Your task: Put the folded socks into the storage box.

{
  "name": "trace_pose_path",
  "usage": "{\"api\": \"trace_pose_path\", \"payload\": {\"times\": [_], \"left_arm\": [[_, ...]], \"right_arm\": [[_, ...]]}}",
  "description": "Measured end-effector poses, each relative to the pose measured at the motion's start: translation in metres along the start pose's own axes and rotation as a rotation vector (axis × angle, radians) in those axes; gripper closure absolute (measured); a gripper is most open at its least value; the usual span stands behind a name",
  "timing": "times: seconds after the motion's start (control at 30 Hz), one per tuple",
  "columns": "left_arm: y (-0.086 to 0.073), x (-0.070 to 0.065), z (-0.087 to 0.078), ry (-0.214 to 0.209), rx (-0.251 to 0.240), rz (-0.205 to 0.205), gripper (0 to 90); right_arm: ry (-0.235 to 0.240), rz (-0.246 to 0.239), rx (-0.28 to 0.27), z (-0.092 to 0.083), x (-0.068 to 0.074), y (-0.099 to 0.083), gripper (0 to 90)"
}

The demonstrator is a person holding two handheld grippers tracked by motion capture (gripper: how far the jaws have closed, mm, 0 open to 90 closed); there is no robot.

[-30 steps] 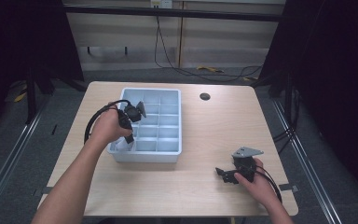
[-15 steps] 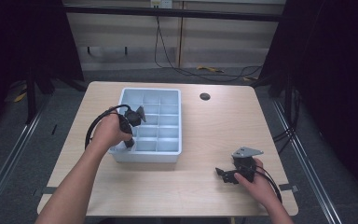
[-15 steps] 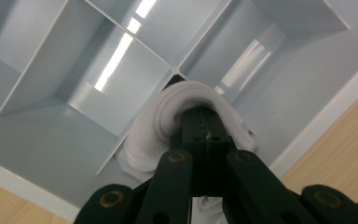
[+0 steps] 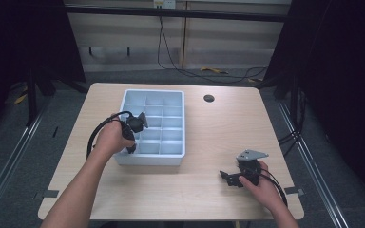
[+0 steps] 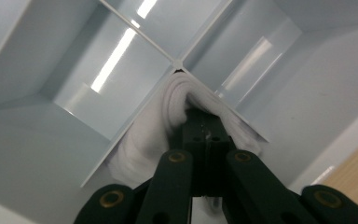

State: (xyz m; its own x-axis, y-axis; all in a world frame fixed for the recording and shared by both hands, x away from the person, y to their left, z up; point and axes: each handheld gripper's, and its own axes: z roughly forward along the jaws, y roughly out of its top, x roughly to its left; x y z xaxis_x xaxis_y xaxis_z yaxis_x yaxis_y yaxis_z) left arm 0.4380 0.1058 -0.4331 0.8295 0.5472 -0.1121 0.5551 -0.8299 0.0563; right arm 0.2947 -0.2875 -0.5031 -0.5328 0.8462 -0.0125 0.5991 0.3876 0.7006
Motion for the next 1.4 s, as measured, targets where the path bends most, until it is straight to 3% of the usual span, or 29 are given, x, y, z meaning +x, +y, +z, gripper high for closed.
{"api": "trace_pose_path", "payload": {"times": [0.1, 0.2, 0.4, 0.7, 0.93, 1.23, 1.4], "left_arm": [[0.001, 0.0, 0.001, -0.005, 0.009, -0.008, 90.0], [-0.002, 0.003, 0.003, -0.026, -0.016, -0.028, 90.0], [-0.003, 0.002, 0.006, -0.018, -0.017, -0.029, 90.0], [-0.007, 0.005, 0.003, -0.041, -0.047, -0.022, 90.0], [-0.012, 0.007, -0.011, -0.052, -0.076, -0.015, 87.1], [-0.016, 0.01, -0.037, 0.002, -0.096, -0.035, 79.6], [-0.019, 0.012, -0.046, -0.003, -0.125, -0.046, 73.6]], "right_arm": [[0.001, -0.001, 0.0, 0.0, 0.0, 0.0, 8.3], [0.002, -0.001, 0.0, 0.0, 0.0, 0.0, 8.3], [0.002, -0.003, -0.001, 0.0, 0.0, 0.0, 8.3], [0.003, -0.001, 0.0, 0.0, 0.0, 0.0, 8.2], [0.003, -0.001, 0.0, 0.0, 0.0, 0.0, 8.3], [0.004, -0.001, 0.001, 0.0, 0.0, 0.0, 8.3], [0.004, -0.001, 0.0, 0.0, 0.0, 0.0, 8.3]]}}
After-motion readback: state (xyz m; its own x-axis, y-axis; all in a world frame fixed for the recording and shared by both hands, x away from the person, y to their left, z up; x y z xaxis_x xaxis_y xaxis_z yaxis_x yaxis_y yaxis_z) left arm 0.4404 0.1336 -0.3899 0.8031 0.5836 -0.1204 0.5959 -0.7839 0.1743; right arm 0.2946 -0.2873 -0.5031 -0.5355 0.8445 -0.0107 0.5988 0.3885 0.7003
